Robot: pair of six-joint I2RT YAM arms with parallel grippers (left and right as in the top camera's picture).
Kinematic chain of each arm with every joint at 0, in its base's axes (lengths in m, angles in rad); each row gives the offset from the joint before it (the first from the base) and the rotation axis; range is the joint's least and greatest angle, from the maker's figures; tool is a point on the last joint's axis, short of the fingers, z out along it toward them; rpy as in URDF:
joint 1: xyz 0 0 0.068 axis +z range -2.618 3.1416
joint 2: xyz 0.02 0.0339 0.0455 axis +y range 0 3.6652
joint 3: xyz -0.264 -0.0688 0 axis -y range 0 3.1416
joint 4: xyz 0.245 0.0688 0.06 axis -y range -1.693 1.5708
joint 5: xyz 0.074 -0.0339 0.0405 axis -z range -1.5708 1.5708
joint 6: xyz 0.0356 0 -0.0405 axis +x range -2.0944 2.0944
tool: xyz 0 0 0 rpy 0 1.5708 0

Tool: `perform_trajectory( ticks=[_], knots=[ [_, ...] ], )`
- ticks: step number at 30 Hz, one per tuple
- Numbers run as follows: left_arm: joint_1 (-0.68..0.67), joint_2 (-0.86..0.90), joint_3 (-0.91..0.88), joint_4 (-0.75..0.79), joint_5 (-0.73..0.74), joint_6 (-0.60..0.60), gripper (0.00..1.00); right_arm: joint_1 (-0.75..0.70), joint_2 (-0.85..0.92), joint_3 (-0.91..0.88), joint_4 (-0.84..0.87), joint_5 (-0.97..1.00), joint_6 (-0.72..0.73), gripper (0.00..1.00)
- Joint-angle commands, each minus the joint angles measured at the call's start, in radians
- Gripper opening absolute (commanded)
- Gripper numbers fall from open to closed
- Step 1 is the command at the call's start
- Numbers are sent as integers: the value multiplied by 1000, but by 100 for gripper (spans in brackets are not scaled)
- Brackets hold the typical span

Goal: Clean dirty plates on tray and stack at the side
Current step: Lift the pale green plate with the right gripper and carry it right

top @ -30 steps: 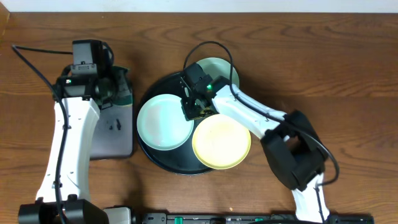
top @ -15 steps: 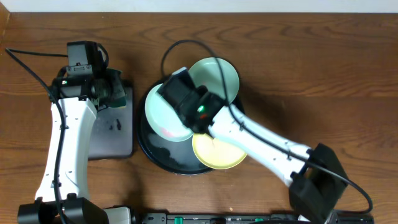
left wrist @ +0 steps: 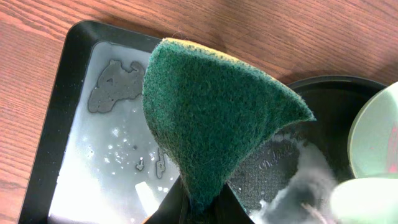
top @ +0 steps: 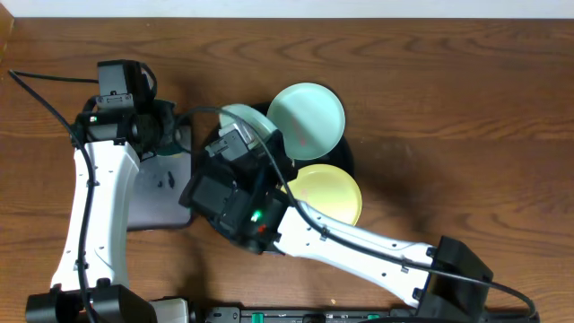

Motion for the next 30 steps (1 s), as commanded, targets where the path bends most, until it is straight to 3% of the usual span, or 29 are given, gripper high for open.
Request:
perform_trajectory(
  ticks=[1,8,12,18,30],
  knots=[
    [3,6,-10,1,-13,-9,8,34,-34,19,12,239,-5,1],
    [3,6,-10,1,-13,-9,7,39,-43,19,13,231,-3,1],
    [3,6,-10,1,-13,-9,8,17,-43,19,-2,94,2,1],
    [3,6,-12,1,-13,-9,8,-120,-43,18,-104,-417,146,1],
    [3,6,-14,1,-13,-9,7,-538,-152,19,-114,-1325,59,1]
  ],
)
